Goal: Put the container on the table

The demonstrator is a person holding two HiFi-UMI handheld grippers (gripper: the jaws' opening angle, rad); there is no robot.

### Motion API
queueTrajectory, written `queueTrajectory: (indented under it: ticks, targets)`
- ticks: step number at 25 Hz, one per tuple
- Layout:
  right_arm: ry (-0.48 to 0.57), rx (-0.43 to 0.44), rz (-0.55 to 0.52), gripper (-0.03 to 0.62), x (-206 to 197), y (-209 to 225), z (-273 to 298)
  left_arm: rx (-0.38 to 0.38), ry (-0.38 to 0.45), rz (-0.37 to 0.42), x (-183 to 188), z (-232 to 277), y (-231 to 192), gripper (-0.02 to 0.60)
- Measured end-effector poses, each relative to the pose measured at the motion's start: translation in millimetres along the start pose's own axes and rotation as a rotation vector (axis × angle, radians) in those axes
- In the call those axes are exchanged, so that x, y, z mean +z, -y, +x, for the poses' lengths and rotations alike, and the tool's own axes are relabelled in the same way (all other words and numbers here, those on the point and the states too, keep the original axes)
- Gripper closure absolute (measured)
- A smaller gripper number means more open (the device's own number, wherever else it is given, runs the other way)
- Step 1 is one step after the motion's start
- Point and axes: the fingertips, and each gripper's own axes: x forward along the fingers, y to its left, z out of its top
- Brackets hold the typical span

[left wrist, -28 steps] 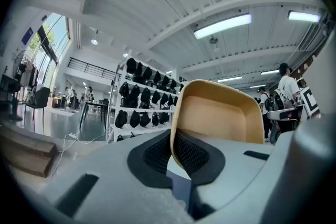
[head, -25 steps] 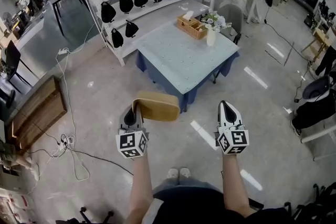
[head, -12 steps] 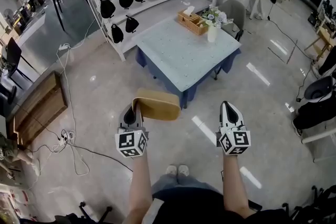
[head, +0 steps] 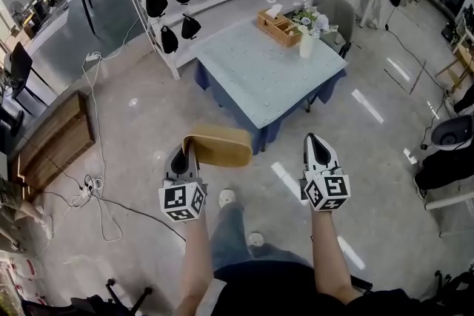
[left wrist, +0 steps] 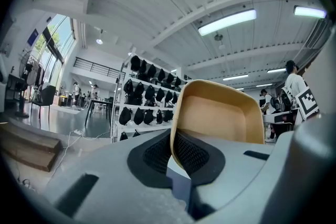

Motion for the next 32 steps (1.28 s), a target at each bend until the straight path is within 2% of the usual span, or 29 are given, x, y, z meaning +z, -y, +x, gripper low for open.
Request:
queueTrajectory:
  ticks: [6, 11, 14, 21, 25, 32]
  targets:
    - [0.027, 0.007, -0.01, 0.595, -5, 9, 49, 0.003, 0.05, -0.008, 0, 47, -19, 0.566]
    - [0.021, -0.005, -0.032, 0.595, -22, 21, 102, -0.009, 0.055, -0.035, -18, 112, -42, 0.566]
    - [0.003, -0.028, -0.026, 0.595, -32, 30, 152, -0.029, 0.038, -0.04, -23, 169, -62, 0.566]
    - [-0.018, -0.117, 0.029, 0.595, -38, 50, 301, -0.121, -0.027, -0.02, -18, 336, -114, 0.566]
    - [-0.032, -0.185, 0.052, 0.595, -34, 67, 375, -0.207, -0.062, -0.006, -14, 430, -128, 0.566]
    - [-0.046, -0.239, 0.064, 0.595, -23, 82, 466, -0.307, -0.091, 0.0, -4, 541, -141, 0.566]
